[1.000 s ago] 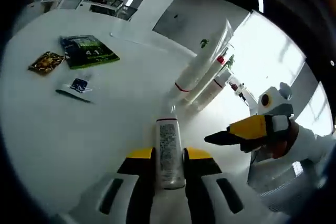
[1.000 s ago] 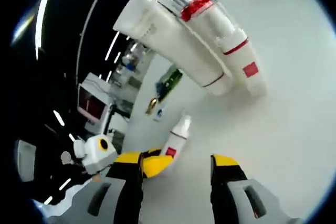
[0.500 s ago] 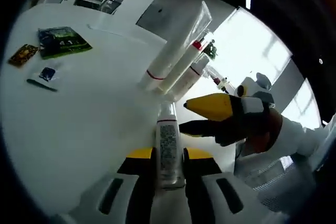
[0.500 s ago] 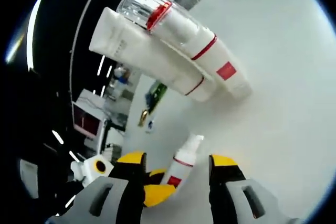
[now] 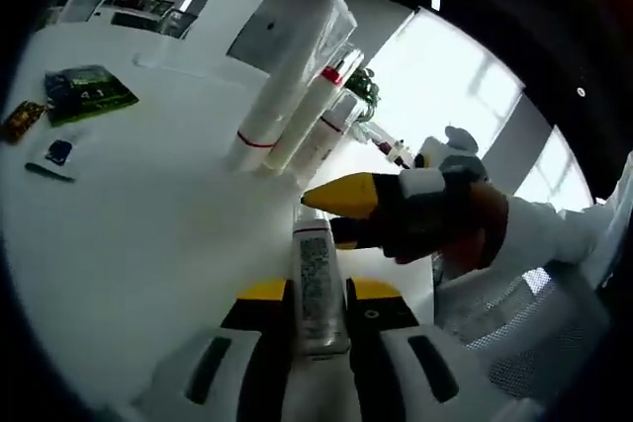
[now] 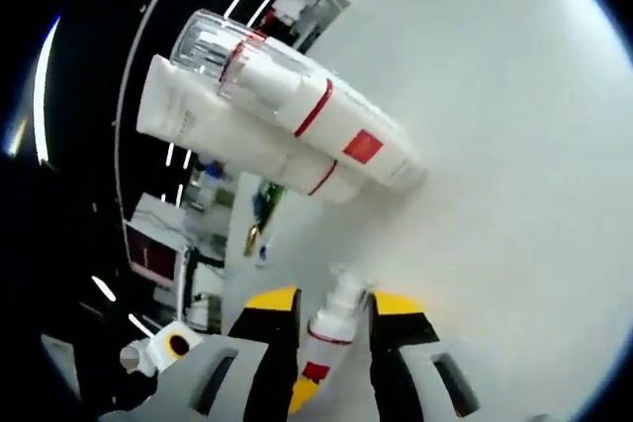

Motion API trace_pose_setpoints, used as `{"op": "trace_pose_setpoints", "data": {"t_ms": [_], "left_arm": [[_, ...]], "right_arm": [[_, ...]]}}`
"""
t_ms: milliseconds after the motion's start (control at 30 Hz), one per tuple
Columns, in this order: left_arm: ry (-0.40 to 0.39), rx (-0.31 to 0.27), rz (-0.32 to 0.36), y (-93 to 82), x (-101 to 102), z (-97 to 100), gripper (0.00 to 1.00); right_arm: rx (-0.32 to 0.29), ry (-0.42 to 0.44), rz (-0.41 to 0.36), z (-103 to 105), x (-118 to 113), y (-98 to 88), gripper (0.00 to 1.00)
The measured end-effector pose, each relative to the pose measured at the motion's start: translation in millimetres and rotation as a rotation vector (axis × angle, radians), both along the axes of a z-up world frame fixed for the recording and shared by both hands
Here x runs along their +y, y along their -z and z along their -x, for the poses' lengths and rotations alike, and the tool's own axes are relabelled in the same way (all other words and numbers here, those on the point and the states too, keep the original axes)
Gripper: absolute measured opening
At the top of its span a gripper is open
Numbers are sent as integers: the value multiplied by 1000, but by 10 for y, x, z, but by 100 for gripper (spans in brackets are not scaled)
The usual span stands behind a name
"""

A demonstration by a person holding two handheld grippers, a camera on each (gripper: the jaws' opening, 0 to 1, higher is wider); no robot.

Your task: Arrange the skincare products in the storage area until every visible bottle or jar stands upright without overlapping.

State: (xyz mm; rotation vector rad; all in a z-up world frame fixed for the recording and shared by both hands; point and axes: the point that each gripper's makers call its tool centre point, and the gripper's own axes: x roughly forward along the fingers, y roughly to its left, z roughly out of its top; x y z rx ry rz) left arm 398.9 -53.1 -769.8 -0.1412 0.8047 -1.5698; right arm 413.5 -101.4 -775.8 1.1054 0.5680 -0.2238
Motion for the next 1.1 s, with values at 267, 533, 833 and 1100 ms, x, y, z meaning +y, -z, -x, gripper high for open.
{"op": "trace_pose_setpoints", "data": {"t_ms": [267, 533, 833, 1100], "left_arm": [[25, -91, 12, 3, -20, -42, 18], [28, -182, 1, -28, -64, -80, 18], [1, -262, -37, -58, -127, -135, 18], [8, -389, -75, -83, -168, -247, 19]], "right_arm": [[-4, 53, -78, 23, -13, 7, 16], [-55, -12, 89, -98, -74, -210, 12], [-100, -127, 328, -214, -13, -470, 11], [-156, -212, 523, -309, 62, -662, 10]]}}
